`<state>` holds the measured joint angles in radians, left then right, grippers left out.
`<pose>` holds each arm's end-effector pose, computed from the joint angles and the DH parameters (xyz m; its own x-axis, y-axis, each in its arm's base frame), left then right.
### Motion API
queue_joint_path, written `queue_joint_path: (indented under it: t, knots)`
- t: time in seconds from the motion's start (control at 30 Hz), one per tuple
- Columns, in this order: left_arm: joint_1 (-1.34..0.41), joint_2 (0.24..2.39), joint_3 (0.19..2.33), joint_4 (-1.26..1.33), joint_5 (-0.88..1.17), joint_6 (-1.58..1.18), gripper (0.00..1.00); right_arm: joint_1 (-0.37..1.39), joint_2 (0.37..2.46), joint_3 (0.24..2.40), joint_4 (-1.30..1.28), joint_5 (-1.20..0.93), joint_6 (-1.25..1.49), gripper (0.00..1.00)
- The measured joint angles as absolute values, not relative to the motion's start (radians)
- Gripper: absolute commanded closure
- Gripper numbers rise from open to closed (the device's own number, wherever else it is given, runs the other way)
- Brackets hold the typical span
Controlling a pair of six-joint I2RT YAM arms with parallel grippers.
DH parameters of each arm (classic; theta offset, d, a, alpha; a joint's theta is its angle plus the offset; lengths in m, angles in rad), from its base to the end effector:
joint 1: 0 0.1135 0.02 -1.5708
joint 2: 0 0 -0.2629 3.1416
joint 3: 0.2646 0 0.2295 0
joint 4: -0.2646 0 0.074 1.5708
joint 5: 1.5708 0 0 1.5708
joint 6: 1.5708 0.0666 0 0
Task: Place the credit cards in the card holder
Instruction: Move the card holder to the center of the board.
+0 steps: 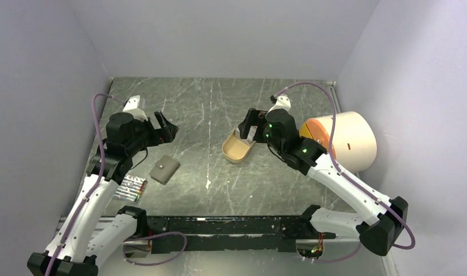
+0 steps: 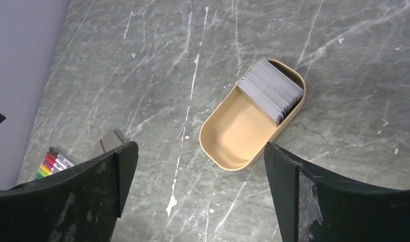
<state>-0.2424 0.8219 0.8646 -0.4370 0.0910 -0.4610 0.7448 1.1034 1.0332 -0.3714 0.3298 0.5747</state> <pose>0.1823 -0.0513 0.3216 -0.4766 -0.3385 -0.8114 0.1211 0.8888 -0.4420 0.1989 0.1540 0.3340 -0.4953 0.2429 -0.8341 -0.1868 0.9079 0.3753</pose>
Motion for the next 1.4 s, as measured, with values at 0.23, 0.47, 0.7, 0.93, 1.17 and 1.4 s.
queue_joint_path:
  t: [0.23, 0.47, 0.7, 0.93, 1.17, 1.4]
  knots:
    - [-0.242, 0.832, 0.865, -0.438, 0.060, -0.485, 0.02, 0.745, 1.104, 1.034, -0.379, 0.341, 0.575, 0.00]
    - [-0.240, 0.951, 0.865, -0.500, -0.145, -0.636, 0.04, 0.745, 1.104, 1.034, -0.379, 0.341, 0.574, 0.00]
    - [-0.237, 1.137, 0.865, -0.586, -0.281, -0.809, 0.05, 0.745, 1.083, 1.034, -0.378, 0.341, 0.564, 0.00]
    - [-0.206, 1.280, 0.867, -0.606, -0.387, -0.967, 0.06, 0.745, 1.039, 1.032, -0.370, 0.338, 0.560, 0.00]
    - [-0.163, 1.402, 0.887, -0.590, -0.392, -1.031, 0.06, 0.744, 0.994, 1.007, -0.363, 0.324, 0.561, 0.00]
    - [-0.164, 1.456, 0.841, -0.527, -0.309, -0.998, 0.05, 0.744, 0.952, 0.973, -0.356, 0.325, 0.568, 0.00]
